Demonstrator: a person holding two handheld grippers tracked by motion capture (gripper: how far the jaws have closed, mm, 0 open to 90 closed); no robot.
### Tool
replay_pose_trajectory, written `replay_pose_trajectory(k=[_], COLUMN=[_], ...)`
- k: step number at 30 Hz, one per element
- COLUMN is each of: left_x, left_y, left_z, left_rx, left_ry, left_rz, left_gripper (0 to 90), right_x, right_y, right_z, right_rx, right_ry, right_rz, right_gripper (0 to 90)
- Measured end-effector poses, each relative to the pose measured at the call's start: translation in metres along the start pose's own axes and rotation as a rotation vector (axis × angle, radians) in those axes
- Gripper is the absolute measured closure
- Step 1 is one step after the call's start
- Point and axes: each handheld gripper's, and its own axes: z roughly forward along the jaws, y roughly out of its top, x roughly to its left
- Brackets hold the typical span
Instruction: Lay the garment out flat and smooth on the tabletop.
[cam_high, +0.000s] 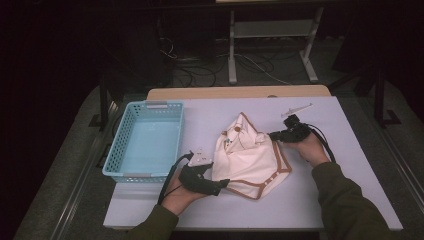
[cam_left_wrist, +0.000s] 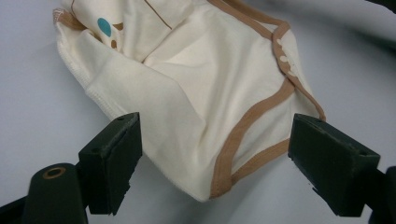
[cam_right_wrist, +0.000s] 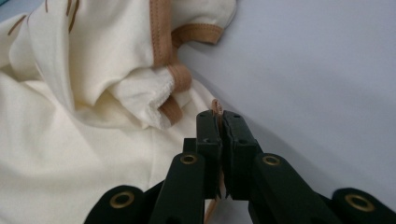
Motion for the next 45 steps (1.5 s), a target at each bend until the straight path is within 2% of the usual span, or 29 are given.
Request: replay_pose_trajectory(k=[4,6,8,17,24,27,29,30,33,45], left_x=[0.001,0.002,0.001,0.001,0.000,-0.001,0.000,-0.001,-0.001,-0.001], left_y=[0.000,0.001,0.001,-0.001,-0.001,0.000,0.000,0.000,0.000,0.000], left_z=[0.000,-0.002,-0.001,0.001,0.002,0.002,0.001,0.002,0.004,0.004], left_rx=[0.002,0.012,0.006,0.015,0.018,0.009,0.024,0.015,0.020,0.031], left_ry=[0.003,0.005,0.008,0.003,0.000,0.002,0.000,0.000,-0.004,-0.005], left_rz=[-0.004,0.014,0.005,0.010,0.014,0.003,0.023,0.013,0.015,0.023], left_gripper=[17.0,17.0,17.0,17.0,17.0,17.0,17.0,17.0,17.0,17.0], right_x=[0.000,-0.001,0.000,-0.002,-0.001,-0.001,0.000,0.001,0.003,0.012], right_y=[-0.006,-0.009,-0.010,-0.020,-0.033,-0.040,-0.043,-0.045,-0.051,-0.074], right_z=[-0.007,-0.011,-0.014,-0.026,-0.038,-0.044,-0.049,-0.052,-0.059,-0.075], right_rx=[-0.006,-0.011,-0.015,-0.015,-0.015,-0.019,-0.024,-0.031,-0.038,-0.026], right_ry=[-0.009,-0.010,-0.013,-0.034,-0.042,-0.046,-0.048,-0.050,-0.048,-0.057], right_rz=[0.008,0.007,0.006,0.016,0.028,0.035,0.038,0.036,0.051,0.047], right_gripper=[84.9,85.0,84.9,84.9,84.9,84.8,84.8,84.8,84.9,84.8])
